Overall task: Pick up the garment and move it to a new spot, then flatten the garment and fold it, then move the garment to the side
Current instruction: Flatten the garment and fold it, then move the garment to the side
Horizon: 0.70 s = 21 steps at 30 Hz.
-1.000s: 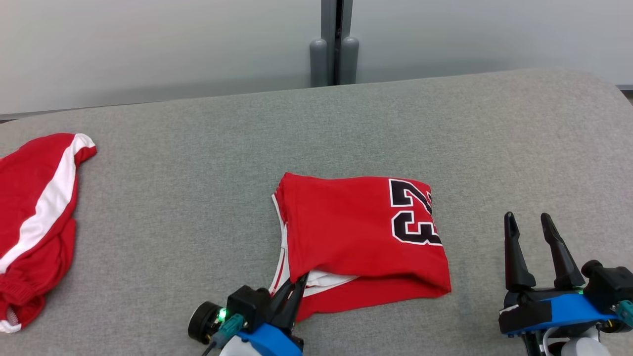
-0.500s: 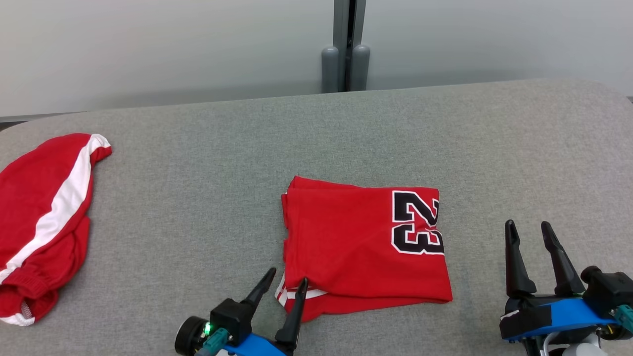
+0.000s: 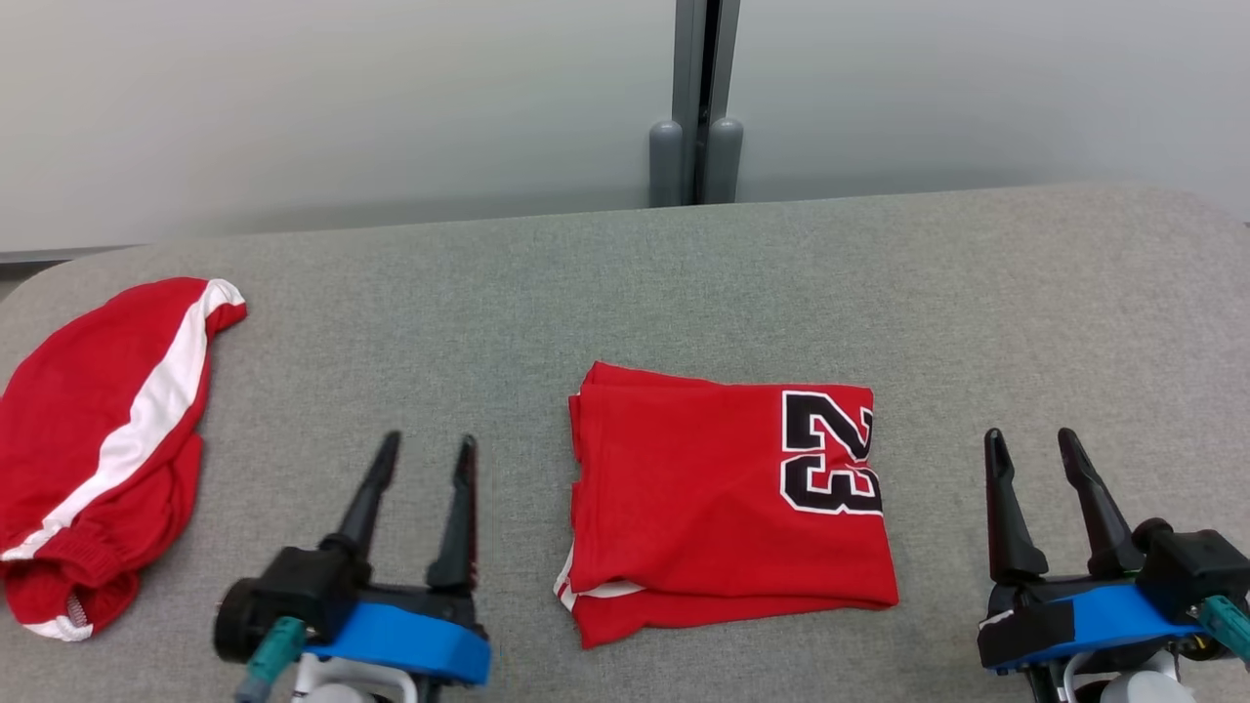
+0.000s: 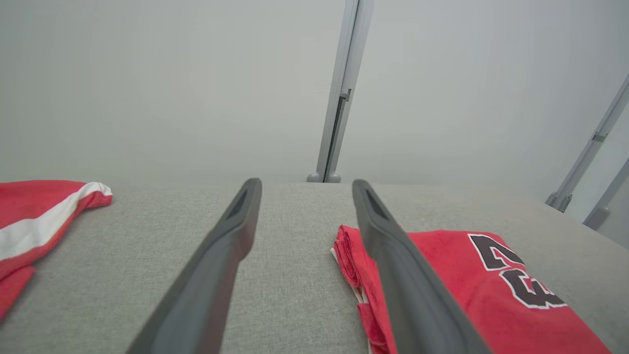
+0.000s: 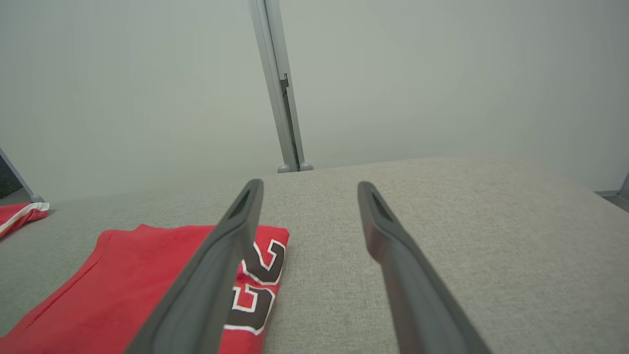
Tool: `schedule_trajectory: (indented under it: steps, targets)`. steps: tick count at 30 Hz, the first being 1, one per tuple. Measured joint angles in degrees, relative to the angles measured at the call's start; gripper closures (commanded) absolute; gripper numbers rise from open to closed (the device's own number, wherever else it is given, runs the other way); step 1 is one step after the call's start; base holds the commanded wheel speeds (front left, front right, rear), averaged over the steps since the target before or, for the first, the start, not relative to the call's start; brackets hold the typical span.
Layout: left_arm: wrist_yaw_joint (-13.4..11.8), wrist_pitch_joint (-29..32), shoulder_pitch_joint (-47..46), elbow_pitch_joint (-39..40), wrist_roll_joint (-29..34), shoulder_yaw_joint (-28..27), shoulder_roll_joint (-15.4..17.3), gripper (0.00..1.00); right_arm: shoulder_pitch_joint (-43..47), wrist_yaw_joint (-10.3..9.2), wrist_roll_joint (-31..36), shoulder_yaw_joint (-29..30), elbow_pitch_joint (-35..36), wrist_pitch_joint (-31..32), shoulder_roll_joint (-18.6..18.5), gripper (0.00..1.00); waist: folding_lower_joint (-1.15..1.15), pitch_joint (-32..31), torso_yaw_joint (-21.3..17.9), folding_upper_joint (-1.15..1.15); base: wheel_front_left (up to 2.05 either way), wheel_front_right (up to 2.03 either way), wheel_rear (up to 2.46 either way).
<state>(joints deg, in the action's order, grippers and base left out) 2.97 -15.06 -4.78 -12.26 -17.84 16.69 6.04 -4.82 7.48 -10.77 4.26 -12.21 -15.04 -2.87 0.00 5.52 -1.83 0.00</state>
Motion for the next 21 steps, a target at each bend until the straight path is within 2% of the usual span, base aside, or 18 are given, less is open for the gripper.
schedule_trajectory:
  steps: [11,21]
  targets:
    - [-1.44,-0.01,1.52,1.74,2.16,-12.11,0.45,0.0,1.49,0.01,1.24,-0.08,0.93,0.0,-0.02,0.0,0.0,-1.91,0.05,0.0,0.0,0.0,0.0]
    - [-0.89,0.0,3.78,-0.91,5.0,-14.92,-0.18,0.0,4.82,0.0,1.65,0.19,4.22,1.85,-0.01,0.0,0.0,-2.32,0.15,0.0,0.0,0.0,0.0]
